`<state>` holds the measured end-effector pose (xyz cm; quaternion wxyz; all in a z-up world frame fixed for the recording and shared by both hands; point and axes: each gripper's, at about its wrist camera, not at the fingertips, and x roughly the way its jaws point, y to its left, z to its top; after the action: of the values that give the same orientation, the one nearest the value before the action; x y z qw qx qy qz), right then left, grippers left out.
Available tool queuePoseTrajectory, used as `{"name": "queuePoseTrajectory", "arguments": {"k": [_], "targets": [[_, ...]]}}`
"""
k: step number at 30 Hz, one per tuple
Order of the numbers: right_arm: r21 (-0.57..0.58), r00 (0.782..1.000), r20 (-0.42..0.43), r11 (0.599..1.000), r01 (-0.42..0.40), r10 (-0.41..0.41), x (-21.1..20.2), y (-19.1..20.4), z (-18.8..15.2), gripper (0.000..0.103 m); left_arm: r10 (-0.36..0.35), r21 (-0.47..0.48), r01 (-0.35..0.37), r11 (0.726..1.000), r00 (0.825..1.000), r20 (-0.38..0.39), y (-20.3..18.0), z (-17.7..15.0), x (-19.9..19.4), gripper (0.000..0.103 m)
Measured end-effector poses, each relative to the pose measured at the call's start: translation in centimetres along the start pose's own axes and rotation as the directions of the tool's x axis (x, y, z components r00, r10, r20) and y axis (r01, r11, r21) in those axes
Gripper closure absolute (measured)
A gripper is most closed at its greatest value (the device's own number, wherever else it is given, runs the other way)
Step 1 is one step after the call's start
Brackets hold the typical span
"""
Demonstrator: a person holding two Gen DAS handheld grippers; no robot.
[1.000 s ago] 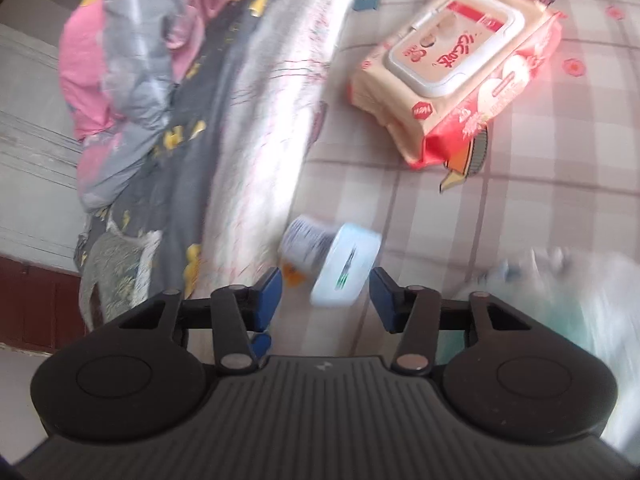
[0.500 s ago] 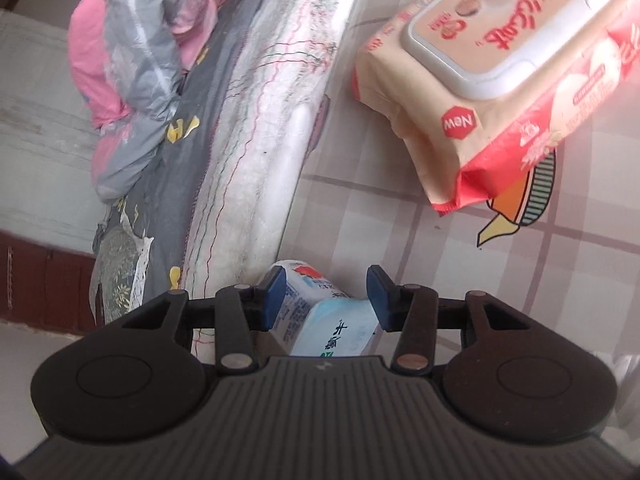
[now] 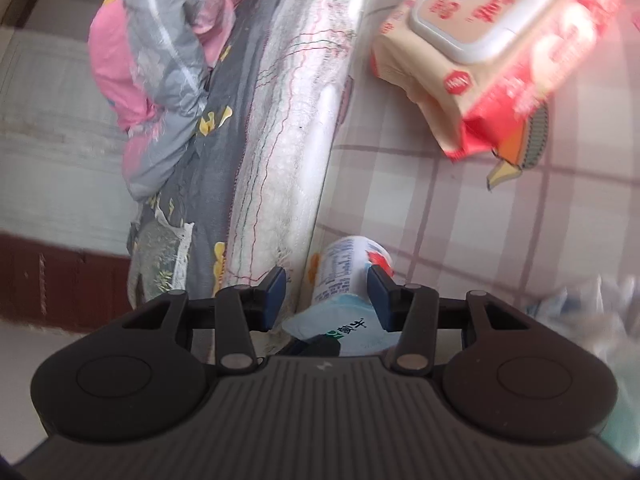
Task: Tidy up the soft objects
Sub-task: 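Grasp the white yogurt cup on the mattress with the right tool, then lift the white yogurt cup and carry it into the cardboard box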
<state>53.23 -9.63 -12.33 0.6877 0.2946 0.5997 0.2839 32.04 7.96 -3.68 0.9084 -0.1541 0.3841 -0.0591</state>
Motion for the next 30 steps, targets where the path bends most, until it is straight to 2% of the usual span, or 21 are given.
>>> {"name": "queuePoseTrajectory", "arguments": {"k": [5, 8, 12, 18, 21, 22, 24, 26, 30], "targets": [[0.09, 0.999, 0.001, 0.995, -0.033, 0.033, -0.7, -0.7, -0.4, 0.057, -0.004, -0.04, 0.005, 0.999, 1.0, 0.021, 0.2, 1.1, -0.5, 0.091], [0.13, 1.0, -0.015, 0.991, -0.015, 0.018, 0.1, -1.4, -0.5, 0.057, 0.019, -0.069, -0.02, 0.997, 1.0, -0.014, 0.5, 1.6, 0.3, 0.09], [0.136, 1.0, -0.003, 0.99, -0.023, 0.024, 0.7, -1.7, -0.6, 0.057, 0.034, -0.079, -0.034, 0.996, 0.999, -0.005, 1.0, 1.7, 0.7, 0.089], [0.128, 1.0, 0.014, 0.992, -0.005, 0.003, 0.7, -1.6, -0.2, 0.057, 0.024, -0.079, -0.025, 0.997, 1.0, -0.013, 1.2, 1.6, 0.9, 0.079], [0.121, 1.0, 0.005, 0.993, 0.018, -0.019, 0.7, -1.7, -0.4, 0.058, 0.018, -0.068, -0.02, 0.998, 0.999, -0.029, 1.1, 1.6, 0.9, 0.067], [0.113, 1.0, -0.001, 0.993, 0.028, -0.028, 0.8, -1.6, -0.6, 0.059, 0.016, -0.064, -0.018, 0.998, 0.999, -0.037, 1.1, 1.5, 1.0, 0.063], [0.094, 0.999, -0.009, 0.995, 0.041, -0.041, 0.9, -1.5, -1.0, 0.062, 0.017, -0.054, -0.02, 0.998, 0.999, -0.047, 0.8, 1.3, 1.1, 0.063], [0.075, 0.999, -0.018, 0.996, 0.051, -0.05, 1.2, -1.2, -1.4, 0.071, 0.022, -0.034, -0.024, 0.999, 0.999, -0.049, 0.5, 1.1, 1.3, 0.064], [0.024, 0.998, 0.004, 0.997, 0.07, -0.07, 0.9, -0.4, -1.8, 0.074, 0.052, 0.002, -0.052, 0.999, 0.998, -0.029, -0.2, 0.8, 1.1, 0.068]]}}
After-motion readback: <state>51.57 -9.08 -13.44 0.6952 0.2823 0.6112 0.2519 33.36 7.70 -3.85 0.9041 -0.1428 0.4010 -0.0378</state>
